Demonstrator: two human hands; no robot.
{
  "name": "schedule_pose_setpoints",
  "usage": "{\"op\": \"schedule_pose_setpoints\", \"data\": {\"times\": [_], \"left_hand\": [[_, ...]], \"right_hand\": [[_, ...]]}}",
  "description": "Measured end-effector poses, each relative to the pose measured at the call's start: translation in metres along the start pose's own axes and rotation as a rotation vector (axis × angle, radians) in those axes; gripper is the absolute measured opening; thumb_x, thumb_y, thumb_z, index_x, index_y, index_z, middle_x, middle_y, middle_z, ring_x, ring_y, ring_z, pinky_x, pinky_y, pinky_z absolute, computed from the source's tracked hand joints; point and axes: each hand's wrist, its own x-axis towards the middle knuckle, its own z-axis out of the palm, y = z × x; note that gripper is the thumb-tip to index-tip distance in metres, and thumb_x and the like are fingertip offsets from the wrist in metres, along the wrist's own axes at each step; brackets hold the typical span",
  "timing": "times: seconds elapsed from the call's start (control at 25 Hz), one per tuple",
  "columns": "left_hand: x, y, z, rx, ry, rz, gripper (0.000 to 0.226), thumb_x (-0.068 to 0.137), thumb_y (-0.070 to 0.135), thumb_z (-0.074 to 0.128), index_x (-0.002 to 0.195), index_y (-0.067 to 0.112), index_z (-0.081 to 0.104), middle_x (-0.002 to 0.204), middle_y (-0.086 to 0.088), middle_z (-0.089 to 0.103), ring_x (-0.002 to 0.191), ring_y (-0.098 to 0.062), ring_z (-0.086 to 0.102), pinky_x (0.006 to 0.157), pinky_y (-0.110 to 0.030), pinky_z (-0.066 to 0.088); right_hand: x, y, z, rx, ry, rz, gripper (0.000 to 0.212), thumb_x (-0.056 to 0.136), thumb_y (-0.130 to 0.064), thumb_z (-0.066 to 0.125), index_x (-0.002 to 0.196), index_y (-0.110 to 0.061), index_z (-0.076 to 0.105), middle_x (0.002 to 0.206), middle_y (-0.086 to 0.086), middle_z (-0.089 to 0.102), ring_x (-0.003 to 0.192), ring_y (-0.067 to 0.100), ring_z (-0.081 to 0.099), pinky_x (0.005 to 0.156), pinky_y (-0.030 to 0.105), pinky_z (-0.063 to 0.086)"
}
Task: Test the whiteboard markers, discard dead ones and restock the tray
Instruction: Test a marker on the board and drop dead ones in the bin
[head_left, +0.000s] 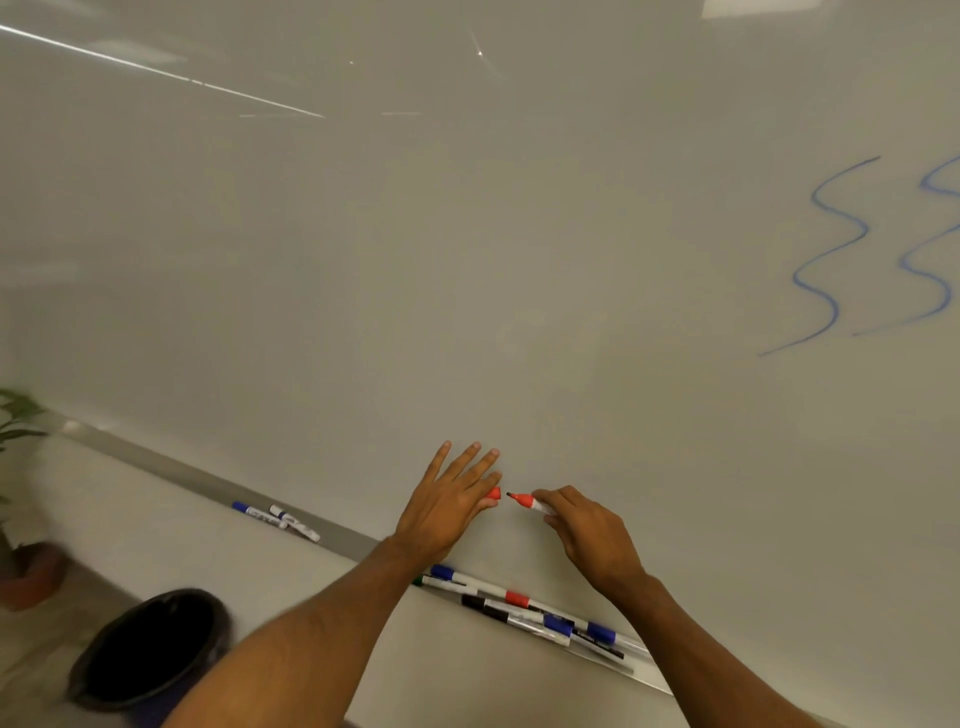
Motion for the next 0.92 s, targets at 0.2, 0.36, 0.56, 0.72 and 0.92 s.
{"op": "schedule_pose_setpoints", "data": {"times": [0.2, 0.36, 0.56, 0.72, 0.92], "left_hand": [[-0.021, -0.008, 0.005, -0.050, -0.040, -0.022, 0.045, 0.077, 0.039, 0.074, 0.118, 0.021, 0.067, 0.136, -0.003, 0.055, 0.128, -0.023, 0.050, 0.112, -0.045, 0.014], [-0.043, -0.020, 0.008, -0.036, -0.091, -0.005, 0.045, 0.078, 0.039, 0.071, 0.119, 0.022, 0.067, 0.131, -0.002, 0.059, 0.124, -0.021, 0.054, 0.112, -0.048, 0.018], [-0.067, -0.052, 0.010, -0.086, -0.119, -0.097, 0.029, 0.074, 0.034, 0.079, 0.100, 0.026, 0.070, 0.092, 0.007, 0.073, 0.094, -0.011, 0.068, 0.110, -0.040, 0.028], [-0.096, -0.103, 0.004, -0.115, -0.107, -0.167, 0.019, 0.074, 0.030, 0.079, 0.089, 0.022, 0.071, 0.070, 0.006, 0.069, 0.068, -0.011, 0.066, 0.095, -0.037, 0.044], [-0.142, -0.179, -0.007, -0.068, -0.131, -0.233, 0.018, 0.071, 0.029, 0.081, 0.083, 0.020, 0.071, 0.064, 0.006, 0.066, 0.058, -0.013, 0.062, 0.072, -0.028, 0.049]], "right_hand": [[0.009, -0.014, 0.016, -0.013, -0.062, -0.046, 0.030, 0.085, -0.014, 0.067, 0.115, -0.020, 0.063, 0.102, 0.001, 0.068, 0.081, 0.019, 0.066, 0.063, 0.024, 0.049], [0.020, -0.034, 0.031, -0.004, -0.131, -0.126, 0.034, 0.078, -0.010, 0.074, 0.110, -0.020, 0.066, 0.094, 0.000, 0.068, 0.073, 0.017, 0.066, 0.057, 0.020, 0.045], [0.046, -0.068, 0.067, 0.087, -0.186, -0.113, 0.033, 0.089, -0.008, 0.061, 0.120, -0.018, 0.062, 0.106, 0.004, 0.066, 0.091, 0.022, 0.063, 0.070, 0.027, 0.047], [0.079, -0.111, 0.106, 0.204, -0.221, -0.113, 0.033, 0.091, -0.006, 0.057, 0.123, -0.015, 0.060, 0.109, 0.008, 0.064, 0.095, 0.024, 0.060, 0.076, 0.029, 0.047], [0.131, -0.177, 0.161, 0.313, -0.287, -0.148, 0.031, 0.092, -0.005, 0.055, 0.120, -0.015, 0.062, 0.104, 0.008, 0.063, 0.092, 0.024, 0.059, 0.076, 0.033, 0.049]]}}
